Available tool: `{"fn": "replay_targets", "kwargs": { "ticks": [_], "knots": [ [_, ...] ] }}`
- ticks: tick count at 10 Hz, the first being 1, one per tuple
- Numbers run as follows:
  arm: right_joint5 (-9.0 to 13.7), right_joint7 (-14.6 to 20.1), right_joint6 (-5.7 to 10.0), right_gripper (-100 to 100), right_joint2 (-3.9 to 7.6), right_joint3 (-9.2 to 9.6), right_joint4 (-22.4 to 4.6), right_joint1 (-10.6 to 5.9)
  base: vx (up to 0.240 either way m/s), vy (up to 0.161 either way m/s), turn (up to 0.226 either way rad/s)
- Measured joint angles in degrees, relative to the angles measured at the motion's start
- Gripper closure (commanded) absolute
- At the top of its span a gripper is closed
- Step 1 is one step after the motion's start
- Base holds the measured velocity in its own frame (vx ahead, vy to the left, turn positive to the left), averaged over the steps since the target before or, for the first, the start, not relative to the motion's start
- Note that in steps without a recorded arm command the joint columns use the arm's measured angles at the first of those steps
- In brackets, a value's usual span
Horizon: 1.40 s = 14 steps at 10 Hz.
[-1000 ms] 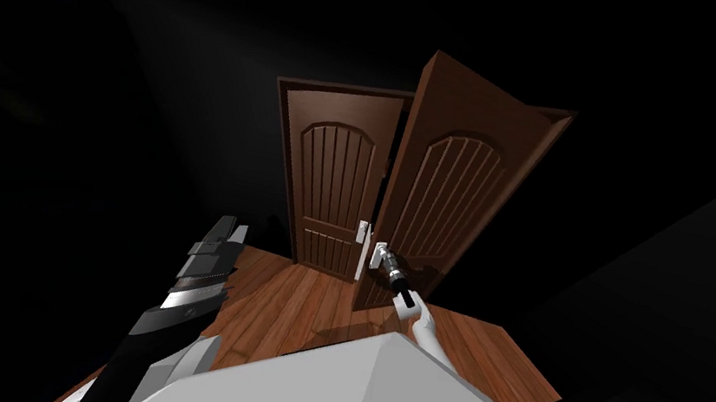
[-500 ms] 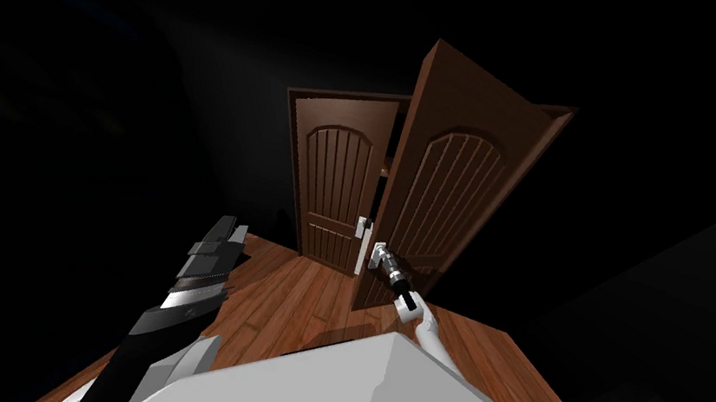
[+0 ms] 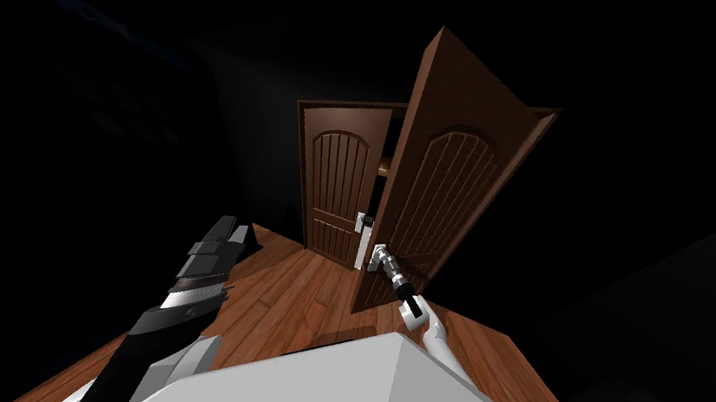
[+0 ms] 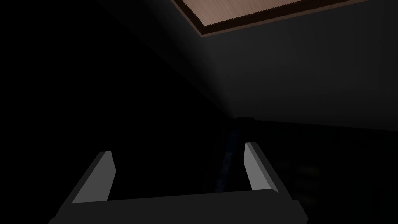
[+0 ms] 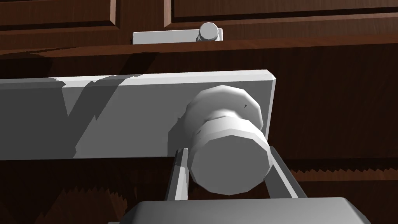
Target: Pull the door open
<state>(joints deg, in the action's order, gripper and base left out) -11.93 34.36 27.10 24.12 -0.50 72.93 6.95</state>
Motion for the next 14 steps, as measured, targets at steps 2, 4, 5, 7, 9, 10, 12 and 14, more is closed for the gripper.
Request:
{"fn": "replay_targets", "kwargs": {
  "ticks": [2,4,5,7,9,10,12,14],
  "knots": [
    [-0.23,0.86,0.41,100,0.58,0.8,0.4,0.96,-0.137,-0.082,0.077],
    [-0.51,2.13,2.04,100,1.93,1.08,0.48,1.92,-0.2,-0.105,0.14],
    [-0.65,2.76,2.94,100,2.58,1.18,0.55,2.24,-0.208,-0.086,0.119],
    [-0.99,3.79,4.75,100,3.64,1.37,0.66,3.19,-0.171,-0.076,0.101],
    [-1.29,5.07,6.44,100,5.01,1.67,0.69,4.11,-0.191,-0.126,0.114],
    [-1.5,5.64,7.44,100,5.47,2.01,0.35,4.25,-0.163,-0.117,0.095],
    [-1.72,6.26,8.42,100,6.01,2.34,0.49,5.1,-0.101,-0.058,0.058],
    [-1.74,6.83,9.48,100,6.81,2.27,-0.06,5.04,-0.215,-0.109,0.151]
  ]
}}
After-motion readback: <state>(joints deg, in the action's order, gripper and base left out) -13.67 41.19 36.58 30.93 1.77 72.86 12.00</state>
